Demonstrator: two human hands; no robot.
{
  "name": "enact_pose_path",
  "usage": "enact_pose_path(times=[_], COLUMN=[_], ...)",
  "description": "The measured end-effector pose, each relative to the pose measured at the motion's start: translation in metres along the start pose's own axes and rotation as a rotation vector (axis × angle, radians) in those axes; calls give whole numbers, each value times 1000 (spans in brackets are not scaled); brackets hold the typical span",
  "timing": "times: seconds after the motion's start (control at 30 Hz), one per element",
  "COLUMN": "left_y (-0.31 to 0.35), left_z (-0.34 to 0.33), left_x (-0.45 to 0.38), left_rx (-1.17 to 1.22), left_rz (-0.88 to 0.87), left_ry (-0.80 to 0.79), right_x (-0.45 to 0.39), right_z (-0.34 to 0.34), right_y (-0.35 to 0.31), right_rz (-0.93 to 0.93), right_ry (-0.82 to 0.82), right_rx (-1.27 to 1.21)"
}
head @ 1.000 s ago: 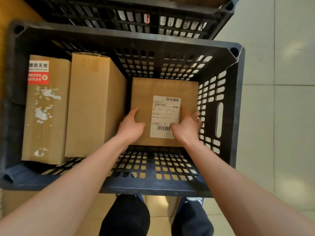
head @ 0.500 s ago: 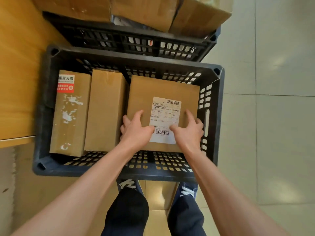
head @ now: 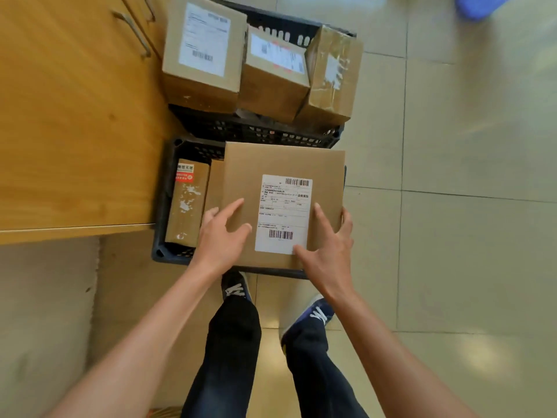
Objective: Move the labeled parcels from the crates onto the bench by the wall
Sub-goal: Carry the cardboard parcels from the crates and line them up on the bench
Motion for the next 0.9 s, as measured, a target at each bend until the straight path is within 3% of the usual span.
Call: enact_pose_path(times=[0.33,0.5,0.73,0.9], left_y=[41,40,-27,-107], left_z=[87,124,153,172], left_x=[173,279,425,531], left_rx=[152,256,333,366], left_rz=[-8,-21,6,75], left_ry=[142,311,503,727], right_x=[79,138,247,338], right_z=[125,167,178,153], right_y=[-119,-179,-245,-283], right_rz=[329,609,900,1117], right_ry=[-117,-213,-395,-536], right_rx=[98,86,189,227])
Point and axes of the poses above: each hand's wrist, its own x-axis away from the middle knuckle, its own z-axis out of the back of the hand, y = z × x, the point moved 10 cm from there along -x, towards the middle knuckle, and after that the axes turned 11 degrees about z, right-handed, at the moved point
